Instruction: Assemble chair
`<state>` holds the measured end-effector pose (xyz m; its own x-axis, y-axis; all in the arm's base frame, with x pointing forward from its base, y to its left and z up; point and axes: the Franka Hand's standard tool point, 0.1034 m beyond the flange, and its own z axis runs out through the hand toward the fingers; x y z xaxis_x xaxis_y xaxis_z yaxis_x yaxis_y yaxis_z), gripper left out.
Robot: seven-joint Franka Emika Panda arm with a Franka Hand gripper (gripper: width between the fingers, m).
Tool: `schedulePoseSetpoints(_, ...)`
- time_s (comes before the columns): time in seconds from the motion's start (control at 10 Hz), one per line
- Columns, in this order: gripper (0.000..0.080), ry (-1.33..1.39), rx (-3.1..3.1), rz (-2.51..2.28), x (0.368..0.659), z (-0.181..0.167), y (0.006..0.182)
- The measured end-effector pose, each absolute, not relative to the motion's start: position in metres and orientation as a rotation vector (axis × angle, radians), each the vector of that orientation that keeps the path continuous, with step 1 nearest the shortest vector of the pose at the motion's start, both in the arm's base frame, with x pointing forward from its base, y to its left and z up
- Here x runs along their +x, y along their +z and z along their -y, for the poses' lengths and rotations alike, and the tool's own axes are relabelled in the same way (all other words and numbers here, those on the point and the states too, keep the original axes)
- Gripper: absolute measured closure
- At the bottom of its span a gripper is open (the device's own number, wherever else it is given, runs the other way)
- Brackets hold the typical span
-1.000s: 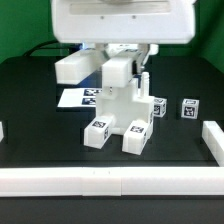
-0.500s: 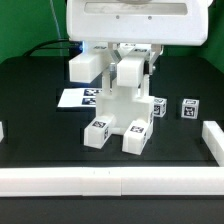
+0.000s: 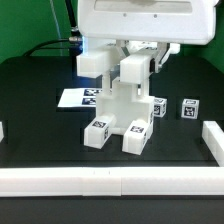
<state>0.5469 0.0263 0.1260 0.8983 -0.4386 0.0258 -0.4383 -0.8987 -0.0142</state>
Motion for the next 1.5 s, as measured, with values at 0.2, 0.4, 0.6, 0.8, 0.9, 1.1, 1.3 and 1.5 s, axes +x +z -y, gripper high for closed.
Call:
schedulePoseSetpoints(0.2, 0.0511, -0.04, -3.054, -0.705, 0.5463, -0.0265, 0.1243)
schedulePoseSetpoints(0.4, 0.0511, -0.05, -3.067, -0.651, 0.5422, -0.0254, 0.1205)
schedulePoseSetpoints(0.6, 0.0511, -0.049, -3.07, -0.641, 0.5393, -0.0286, 0.1181)
schedulePoseSetpoints(0.8, 0.0511, -0.05, -3.069, -0.643, 0.5394, -0.0291, 0.118)
schedulePoseSetpoints(0.9, 0.0511, -0.054, -3.069, -0.639, 0.5399, -0.0306, 0.1179)
schedulePoseSetpoints(1.1, 0.0511, -0.066, -3.071, -0.631, 0.5414, -0.0308, 0.1179)
schedulePoseSetpoints(1.3, 0.0511, -0.067, -3.071, -0.631, 0.5415, -0.0309, 0.118)
schedulePoseSetpoints(1.5, 0.0511, -0.067, -3.071, -0.631, 0.5415, -0.0309, 0.1179)
